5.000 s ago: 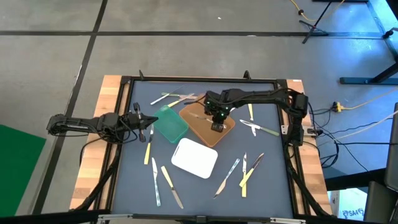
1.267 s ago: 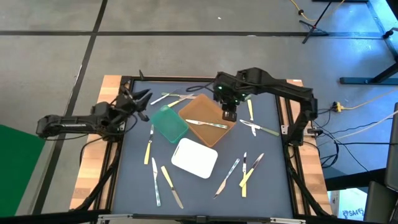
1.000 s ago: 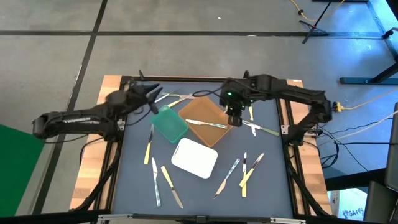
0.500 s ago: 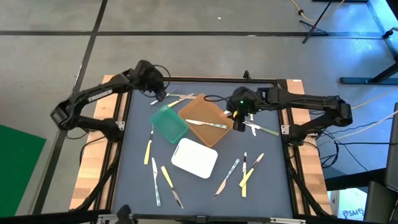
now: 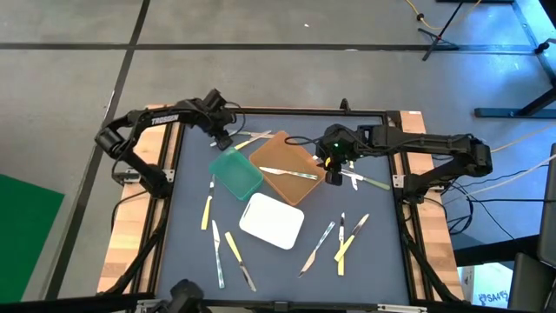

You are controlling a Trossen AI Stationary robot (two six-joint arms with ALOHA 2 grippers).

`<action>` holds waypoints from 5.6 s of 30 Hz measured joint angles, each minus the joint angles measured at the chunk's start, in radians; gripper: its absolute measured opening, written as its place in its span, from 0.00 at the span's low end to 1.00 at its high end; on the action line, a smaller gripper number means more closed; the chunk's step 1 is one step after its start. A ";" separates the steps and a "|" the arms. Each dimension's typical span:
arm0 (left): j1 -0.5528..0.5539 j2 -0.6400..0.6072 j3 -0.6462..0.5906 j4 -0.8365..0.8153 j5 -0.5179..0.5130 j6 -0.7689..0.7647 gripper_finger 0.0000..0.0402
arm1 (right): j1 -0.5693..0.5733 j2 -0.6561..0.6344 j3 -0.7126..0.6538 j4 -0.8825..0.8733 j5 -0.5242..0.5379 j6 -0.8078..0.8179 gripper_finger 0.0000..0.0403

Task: Sort silverware by color (type)
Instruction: Put the blue table knife into the orange bin

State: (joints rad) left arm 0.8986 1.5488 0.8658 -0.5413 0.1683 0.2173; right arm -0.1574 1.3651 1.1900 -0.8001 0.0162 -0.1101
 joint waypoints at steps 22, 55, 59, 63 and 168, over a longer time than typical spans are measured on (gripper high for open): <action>0.000 0.066 -0.035 0.006 -0.079 0.041 0.23 | 0.000 0.000 0.000 0.000 0.000 0.000 0.34; 0.000 0.094 -0.050 0.034 -0.116 0.056 0.09 | 0.000 0.001 0.000 -0.001 0.000 0.000 0.34; 0.000 0.093 -0.050 0.034 -0.116 0.056 0.09 | 0.000 0.001 0.000 -0.001 0.000 0.000 0.34; 0.000 0.081 -0.051 0.035 -0.106 0.056 0.09 | 0.000 0.001 0.000 -0.001 0.000 0.000 0.34; -0.619 -0.043 -0.050 1.418 0.181 -0.180 0.09 | 0.000 0.002 0.000 0.829 -0.173 -0.007 0.33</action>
State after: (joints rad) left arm 0.2798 1.5063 0.8162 0.8764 0.3496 0.0373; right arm -0.1574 1.3670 1.1896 0.0293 -0.1569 -0.1166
